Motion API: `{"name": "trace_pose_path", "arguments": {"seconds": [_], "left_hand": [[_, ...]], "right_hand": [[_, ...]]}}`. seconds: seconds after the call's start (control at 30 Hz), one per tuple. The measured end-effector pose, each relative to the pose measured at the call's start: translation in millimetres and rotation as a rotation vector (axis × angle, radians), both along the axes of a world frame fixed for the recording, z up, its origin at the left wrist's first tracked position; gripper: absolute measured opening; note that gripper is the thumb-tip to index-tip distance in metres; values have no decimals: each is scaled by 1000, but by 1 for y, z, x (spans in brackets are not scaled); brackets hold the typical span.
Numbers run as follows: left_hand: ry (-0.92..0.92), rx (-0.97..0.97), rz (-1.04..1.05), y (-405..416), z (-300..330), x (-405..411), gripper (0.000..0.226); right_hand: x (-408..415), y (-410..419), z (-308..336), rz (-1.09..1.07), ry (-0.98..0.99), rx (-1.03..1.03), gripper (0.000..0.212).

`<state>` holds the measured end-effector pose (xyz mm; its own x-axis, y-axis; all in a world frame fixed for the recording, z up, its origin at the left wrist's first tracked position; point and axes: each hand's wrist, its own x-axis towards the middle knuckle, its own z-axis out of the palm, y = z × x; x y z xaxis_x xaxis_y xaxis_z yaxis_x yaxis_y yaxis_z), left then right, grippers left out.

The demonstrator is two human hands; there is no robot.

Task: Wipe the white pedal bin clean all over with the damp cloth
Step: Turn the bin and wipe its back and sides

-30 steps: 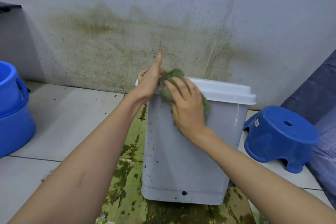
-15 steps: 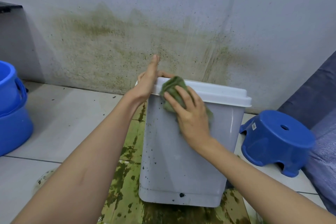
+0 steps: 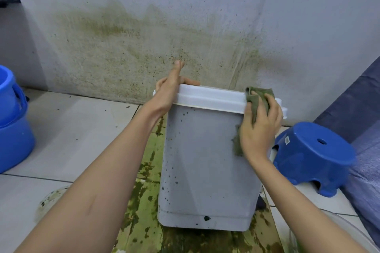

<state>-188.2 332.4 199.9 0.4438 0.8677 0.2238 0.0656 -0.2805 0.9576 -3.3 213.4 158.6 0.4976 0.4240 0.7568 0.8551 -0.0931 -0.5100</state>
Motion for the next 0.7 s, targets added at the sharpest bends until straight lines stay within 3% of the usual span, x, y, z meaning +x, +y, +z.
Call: {"name": "trace_pose_path", "arguments": {"seconds": [0.07,0.2,0.3,0.47,0.53,0.7], "left_hand": [[-14,-1,10,-2,1,1,51],[-36,0,15,-4,1,2,45],[-34,12,8,-6,1,-1,47],[16,55,140,-7,-1,5,68],[26,68,161,-10,0,8,71],[-62,-5,132,-6,0,6,54]], "right_hand": [[-25,17,5,49,16,49,34],[-74,26,-16,268,-299,-13,35],[-53,22,-9,195,-394,-44,32],[-2,1,-3,-91,-221,2,32],[-22,8,-1,-44,-138,12,34],[-99,36,4,169,-242,-3,29]]}}
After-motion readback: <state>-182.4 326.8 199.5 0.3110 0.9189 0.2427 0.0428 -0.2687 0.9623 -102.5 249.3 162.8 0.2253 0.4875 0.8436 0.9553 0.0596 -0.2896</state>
